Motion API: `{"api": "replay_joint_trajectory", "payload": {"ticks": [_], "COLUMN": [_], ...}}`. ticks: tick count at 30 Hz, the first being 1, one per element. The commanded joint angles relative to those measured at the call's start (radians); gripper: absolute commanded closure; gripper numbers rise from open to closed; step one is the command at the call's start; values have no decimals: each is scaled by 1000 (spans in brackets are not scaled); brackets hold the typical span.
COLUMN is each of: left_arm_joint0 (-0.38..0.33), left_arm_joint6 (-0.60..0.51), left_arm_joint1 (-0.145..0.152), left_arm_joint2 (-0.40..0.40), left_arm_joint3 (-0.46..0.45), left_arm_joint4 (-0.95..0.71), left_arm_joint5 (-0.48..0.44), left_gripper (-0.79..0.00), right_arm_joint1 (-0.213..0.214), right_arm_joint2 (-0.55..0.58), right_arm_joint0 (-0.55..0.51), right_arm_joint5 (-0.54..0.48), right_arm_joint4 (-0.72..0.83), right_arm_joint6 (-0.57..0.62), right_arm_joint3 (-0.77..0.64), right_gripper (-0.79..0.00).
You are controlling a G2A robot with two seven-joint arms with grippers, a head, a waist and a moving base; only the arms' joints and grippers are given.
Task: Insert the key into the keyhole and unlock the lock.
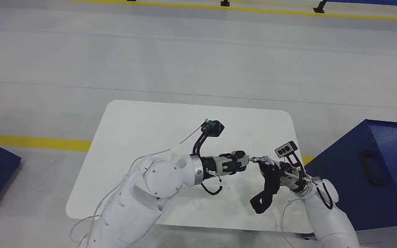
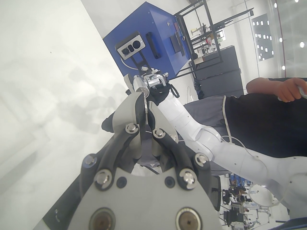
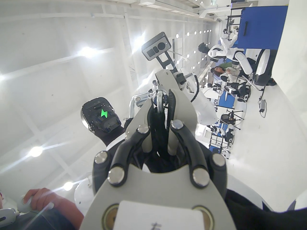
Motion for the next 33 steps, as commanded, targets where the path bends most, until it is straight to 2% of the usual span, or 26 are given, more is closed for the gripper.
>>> {"api": "replay_joint_trajectory", "payload": {"ticks": [1, 7, 12, 27, 33], "left_arm_joint0": [0, 0, -5, -2, -7], "left_arm_joint6": [-4, -25, -65, -47, -59], "left_arm_joint1": [1, 7, 13, 19, 24], "left_arm_joint2": [0, -2, 9, 15, 19], "left_arm_joint3": [-1, -4, -7, -15, -23], "left_arm_joint4": [9, 47, 94, 175, 230], "left_arm_joint5": [-8, -39, -110, -170, -226], "left_gripper": [0, 0, 0, 0, 0], "right_arm_joint1": [0, 0, 1, 8, 13], "right_arm_joint2": [-4, -11, -21, -37, -39], "right_arm_joint0": [4, 12, 18, 17, 15], "right_arm_joint5": [19, 40, 79, 109, 120], "right_arm_joint4": [1, -2, 1, -3, -5], "right_arm_joint6": [1, 3, 11, 11, 11], "right_arm_joint3": [2, 9, 14, 7, 0], "right_gripper": [0, 0, 0, 0, 0]}}
